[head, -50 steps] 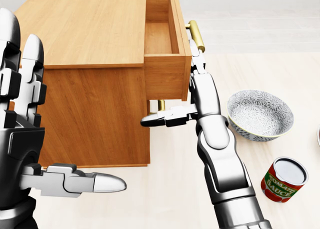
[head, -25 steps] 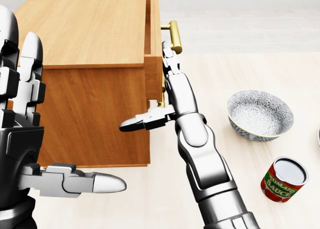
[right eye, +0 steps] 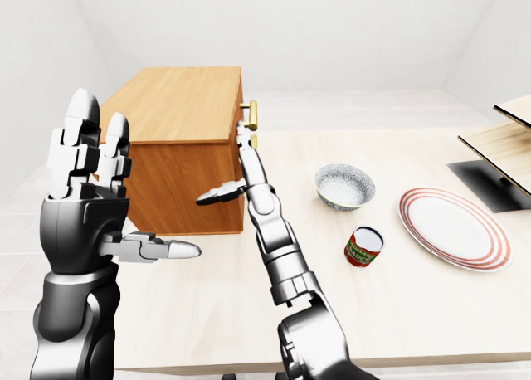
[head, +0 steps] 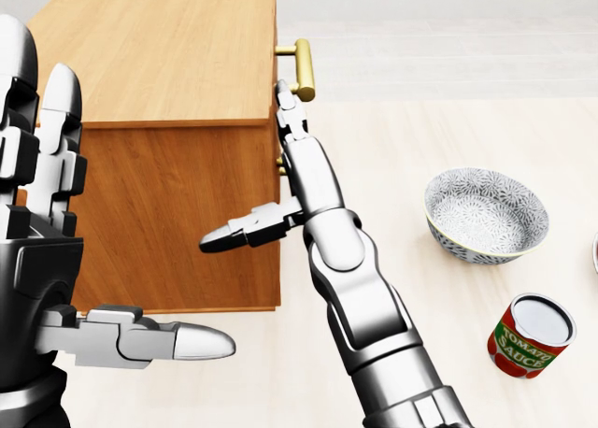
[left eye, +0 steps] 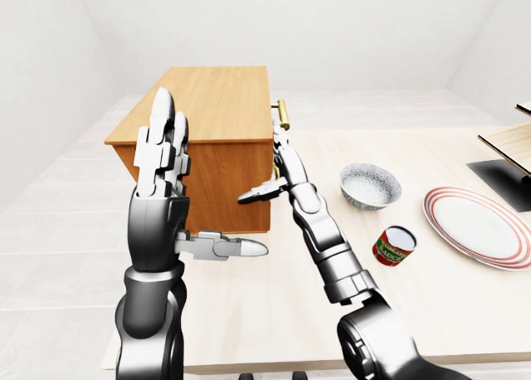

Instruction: Close the top drawer of the cabinet.

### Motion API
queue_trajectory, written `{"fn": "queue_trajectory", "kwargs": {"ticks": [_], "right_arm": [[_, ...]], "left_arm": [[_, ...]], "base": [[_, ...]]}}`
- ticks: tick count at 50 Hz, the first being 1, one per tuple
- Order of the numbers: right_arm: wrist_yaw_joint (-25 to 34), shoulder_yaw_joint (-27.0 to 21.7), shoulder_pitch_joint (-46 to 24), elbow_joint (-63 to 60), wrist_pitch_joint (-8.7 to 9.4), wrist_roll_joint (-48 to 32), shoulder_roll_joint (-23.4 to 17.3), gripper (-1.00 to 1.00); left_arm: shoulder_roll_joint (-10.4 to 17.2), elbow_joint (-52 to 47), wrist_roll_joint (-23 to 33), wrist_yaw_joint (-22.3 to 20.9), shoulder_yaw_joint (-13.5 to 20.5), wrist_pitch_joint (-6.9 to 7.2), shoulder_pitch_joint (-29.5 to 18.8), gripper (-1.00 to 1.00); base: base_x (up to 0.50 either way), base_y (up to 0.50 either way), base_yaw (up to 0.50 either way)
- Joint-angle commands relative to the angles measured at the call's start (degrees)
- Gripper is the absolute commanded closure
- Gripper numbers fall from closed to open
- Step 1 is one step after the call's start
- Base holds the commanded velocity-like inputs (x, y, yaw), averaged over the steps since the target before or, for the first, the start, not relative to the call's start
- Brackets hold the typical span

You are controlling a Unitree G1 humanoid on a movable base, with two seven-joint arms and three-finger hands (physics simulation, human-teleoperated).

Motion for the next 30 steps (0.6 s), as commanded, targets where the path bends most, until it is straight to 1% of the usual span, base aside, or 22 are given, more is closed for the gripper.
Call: {"fn": "queue_trajectory", "kwargs": {"ticks": [1, 11, 17, 19, 21, 24, 30], "right_arm": [[5.6, 3.1, 0.4, 4.8, 0.0, 1.4, 2.5, -1.0], [6.2, 2.9, -0.7, 7.1, 0.0, 1.8, 3.7, -1.0], [6.3, 3.2, -0.6, 8.0, -0.56, 1.6, 4.0, -1.0], [6.3, 3.1, -0.8, 8.0, -0.52, 1.7, 4.0, -1.0], [6.9, 2.0, -1.1, 7.8, -0.16, 3.7, 4.5, -1.0], [6.4, 2.9, -0.8, 8.7, -0.99, 3.0, 4.4, -1.0], [6.5, 3.7, -1.5, 9.1, -0.75, 2.8, 5.4, -1.0]], "left_arm": [[-0.4, 0.8, -1.2, 0.0, 0.5, 0.0, -0.5, -1.0], [-0.4, 0.6, -1.3, 0.0, 0.4, 0.0, -0.4, -1.0], [-0.4, -0.3, -1.1, 0.1, 0.2, 0.0, -0.8, -1.0], [-0.4, 0.1, -1.2, 0.1, 0.3, 0.0, -0.7, -1.0], [-0.4, -0.3, -1.1, 0.1, 0.1, 0.0, -0.8, -1.0], [-0.4, 0.1, -1.1, 0.1, 0.1, 0.0, -0.5, -1.0], [-0.3, 0.3, -1.0, 0.1, 0.2, 0.0, -0.7, -1.0]], "base": [[0.0, 0.0, 0.0], [0.0, 0.0, 0.0], [0.0, 0.0, 0.0], [0.0, 0.0, 0.0], [0.0, 0.0, 0.0], [0.0, 0.0, 0.0], [0.0, 0.0, 0.0]]}}
